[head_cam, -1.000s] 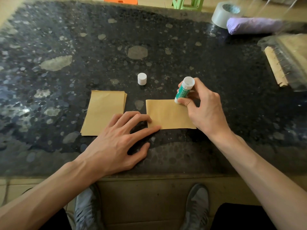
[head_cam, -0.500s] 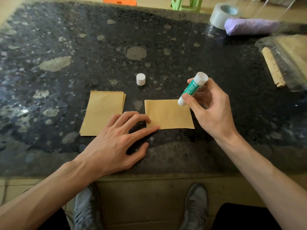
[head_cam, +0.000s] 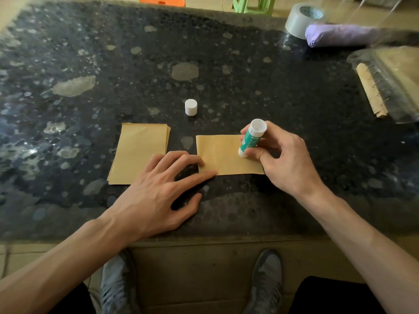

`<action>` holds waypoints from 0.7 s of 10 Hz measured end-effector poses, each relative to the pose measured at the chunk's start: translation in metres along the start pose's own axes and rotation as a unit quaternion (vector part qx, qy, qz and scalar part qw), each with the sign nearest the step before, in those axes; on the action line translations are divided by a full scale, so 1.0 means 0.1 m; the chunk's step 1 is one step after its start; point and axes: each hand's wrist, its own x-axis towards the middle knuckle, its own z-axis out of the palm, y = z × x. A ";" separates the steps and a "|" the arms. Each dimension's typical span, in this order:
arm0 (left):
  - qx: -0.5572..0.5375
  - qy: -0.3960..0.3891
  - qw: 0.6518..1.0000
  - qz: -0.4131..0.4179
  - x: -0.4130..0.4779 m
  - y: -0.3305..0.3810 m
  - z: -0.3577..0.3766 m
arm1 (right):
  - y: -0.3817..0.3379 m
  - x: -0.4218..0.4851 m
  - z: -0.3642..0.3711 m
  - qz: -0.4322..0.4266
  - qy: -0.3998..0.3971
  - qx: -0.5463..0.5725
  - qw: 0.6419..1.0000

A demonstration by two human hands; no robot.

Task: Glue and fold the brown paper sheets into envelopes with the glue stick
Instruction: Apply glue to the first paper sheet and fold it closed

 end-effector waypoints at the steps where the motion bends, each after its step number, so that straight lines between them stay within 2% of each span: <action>1: -0.002 0.004 1.000 0.000 0.00 0.01 0.00 | 0.01 0.00 0.01 -0.005 0.006 -0.019 1.000; 7: -0.001 0.004 1.000 -0.001 0.00 0.01 -0.01 | 0.04 0.06 0.08 -0.007 0.045 -0.044 0.998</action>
